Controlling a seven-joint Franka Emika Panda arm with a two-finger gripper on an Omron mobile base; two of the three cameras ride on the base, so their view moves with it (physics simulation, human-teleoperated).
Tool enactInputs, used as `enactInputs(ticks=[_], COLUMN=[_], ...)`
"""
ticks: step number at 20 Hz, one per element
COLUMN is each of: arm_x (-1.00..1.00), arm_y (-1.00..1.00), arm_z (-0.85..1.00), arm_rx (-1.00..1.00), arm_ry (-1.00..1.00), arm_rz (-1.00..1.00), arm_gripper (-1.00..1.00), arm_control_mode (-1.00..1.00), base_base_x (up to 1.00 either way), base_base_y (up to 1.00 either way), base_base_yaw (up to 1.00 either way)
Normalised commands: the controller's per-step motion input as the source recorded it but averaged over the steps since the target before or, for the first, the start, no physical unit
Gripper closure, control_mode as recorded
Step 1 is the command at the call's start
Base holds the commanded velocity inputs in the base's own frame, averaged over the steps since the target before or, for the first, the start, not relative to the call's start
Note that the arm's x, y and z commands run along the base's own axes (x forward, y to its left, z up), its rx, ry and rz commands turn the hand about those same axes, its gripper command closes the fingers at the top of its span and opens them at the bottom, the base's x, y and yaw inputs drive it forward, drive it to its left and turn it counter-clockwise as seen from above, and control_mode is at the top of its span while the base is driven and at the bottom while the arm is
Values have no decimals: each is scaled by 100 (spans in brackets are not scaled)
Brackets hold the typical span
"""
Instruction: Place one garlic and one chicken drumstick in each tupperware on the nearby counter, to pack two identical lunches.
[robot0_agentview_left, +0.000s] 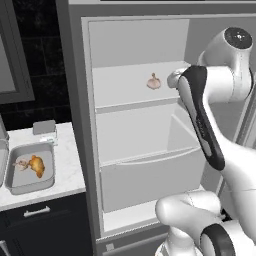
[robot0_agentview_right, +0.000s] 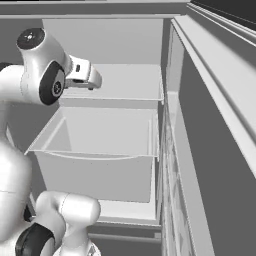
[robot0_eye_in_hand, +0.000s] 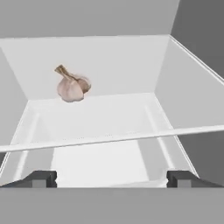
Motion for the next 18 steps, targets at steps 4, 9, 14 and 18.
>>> enactInputs(ticks=[4,9,14,18], arm_x=[98,100,47,26], arm_y=[5,43,33,13], arm_z=[-20,-36,-52,-19], arm_rx=[8,0,-8,-5], arm_ry=[8,1,0,-6], arm_rz=[17,23,10,0], arm_gripper=[-100,-100,-100,-100], arm_control_mode=[-100,-100,-100,-100], base_base_x=[0,0,0,0], base_base_y=[0,0,0,0], base_base_yaw=[0,0,0,0])
